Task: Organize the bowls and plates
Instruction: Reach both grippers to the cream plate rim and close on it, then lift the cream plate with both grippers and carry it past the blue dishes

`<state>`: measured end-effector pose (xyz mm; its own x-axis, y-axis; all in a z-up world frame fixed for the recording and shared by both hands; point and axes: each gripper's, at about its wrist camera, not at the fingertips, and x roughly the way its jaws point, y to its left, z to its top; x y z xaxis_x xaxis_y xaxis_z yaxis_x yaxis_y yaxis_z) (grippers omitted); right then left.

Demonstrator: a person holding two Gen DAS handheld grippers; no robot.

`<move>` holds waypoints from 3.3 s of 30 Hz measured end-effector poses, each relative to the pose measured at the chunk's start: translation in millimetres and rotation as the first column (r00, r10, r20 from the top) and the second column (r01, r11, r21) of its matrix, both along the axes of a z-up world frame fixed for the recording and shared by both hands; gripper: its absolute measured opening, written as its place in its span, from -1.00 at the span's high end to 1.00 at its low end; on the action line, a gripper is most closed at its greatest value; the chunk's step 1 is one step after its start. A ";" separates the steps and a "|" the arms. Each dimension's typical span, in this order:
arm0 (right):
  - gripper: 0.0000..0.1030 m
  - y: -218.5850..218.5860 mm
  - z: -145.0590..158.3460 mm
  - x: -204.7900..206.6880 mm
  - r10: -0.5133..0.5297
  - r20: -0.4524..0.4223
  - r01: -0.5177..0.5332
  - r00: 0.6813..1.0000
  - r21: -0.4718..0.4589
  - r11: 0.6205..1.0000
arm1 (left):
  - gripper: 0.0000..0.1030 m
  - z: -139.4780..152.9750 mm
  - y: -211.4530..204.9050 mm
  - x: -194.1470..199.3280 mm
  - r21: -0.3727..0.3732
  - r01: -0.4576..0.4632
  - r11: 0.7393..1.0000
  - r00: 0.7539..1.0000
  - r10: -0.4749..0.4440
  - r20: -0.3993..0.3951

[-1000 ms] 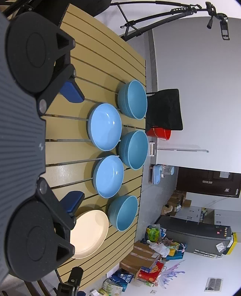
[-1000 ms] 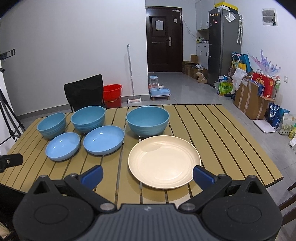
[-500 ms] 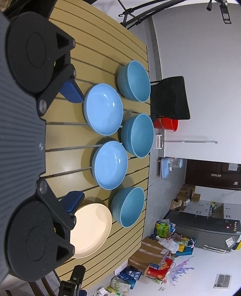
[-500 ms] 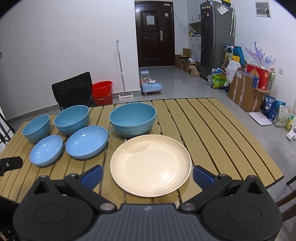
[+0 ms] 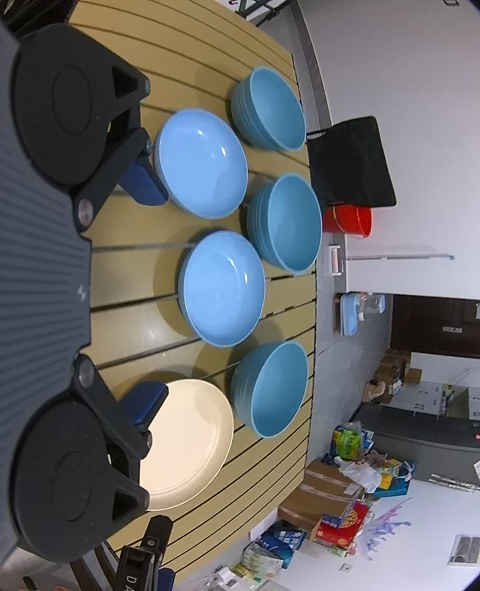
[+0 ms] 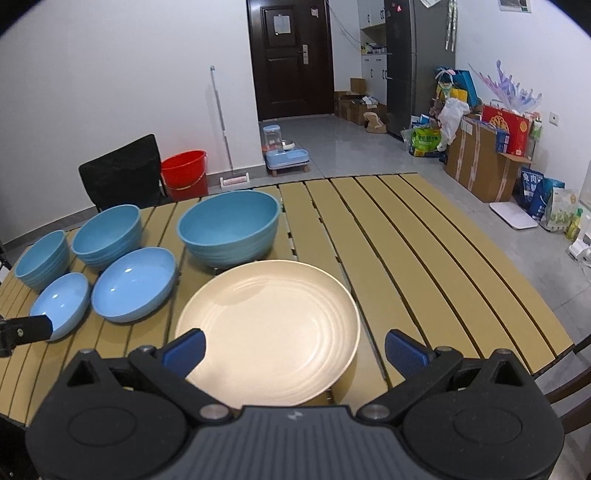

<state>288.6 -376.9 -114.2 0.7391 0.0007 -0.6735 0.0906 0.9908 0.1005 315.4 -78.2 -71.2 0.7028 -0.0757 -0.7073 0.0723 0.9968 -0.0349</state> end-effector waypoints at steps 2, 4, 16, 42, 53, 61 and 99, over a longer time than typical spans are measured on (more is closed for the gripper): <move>-1.00 -5.7 -4.6 4.5 -0.008 -0.008 0.008 1.000 0.002 1.000 | -1.00 -4.9 -5.9 5.6 0.002 0.006 1.000 1.000 -0.006 -0.011; -1.00 -11.4 -9.4 10.3 -0.016 -0.017 0.016 1.000 0.005 1.000 | -1.00 -11.1 -10.9 12.0 0.004 0.013 1.000 1.000 -0.013 -0.028; -1.00 -45.7 -43.8 41.3 -0.049 -0.078 0.054 0.996 0.058 0.997 | -1.00 -45.0 -35.0 54.2 0.004 0.033 0.999 0.990 -0.032 -0.139; -0.05 -98.3 -86.8 96.9 0.025 -0.202 0.024 0.979 0.237 0.971 | -0.75 -93.0 -62.5 122.0 -0.079 0.018 0.997 0.939 -0.045 -0.342; 0.69 -111.7 -97.3 99.4 0.032 -0.185 0.035 0.982 0.344 0.938 | 0.14 -96.1 -66.4 134.7 -0.126 -0.003 0.992 0.933 -0.042 -0.358; 0.89 -110.7 -100.5 96.6 0.044 -0.165 0.021 0.985 0.372 0.928 | 0.84 -95.4 -81.3 130.8 -0.147 0.063 0.987 0.941 -0.107 -0.320; 0.89 -50.4 -33.5 37.1 0.095 -0.081 -0.061 0.992 0.347 0.936 | 0.84 -34.2 -20.1 64.2 -0.133 0.033 0.991 0.982 -0.057 -0.179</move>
<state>325.6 -427.3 -147.7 0.6599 0.2991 -0.6893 0.0402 0.9020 0.4299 379.6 -98.2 -105.4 0.5572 -0.2030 -0.8051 0.0974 0.9789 -0.1794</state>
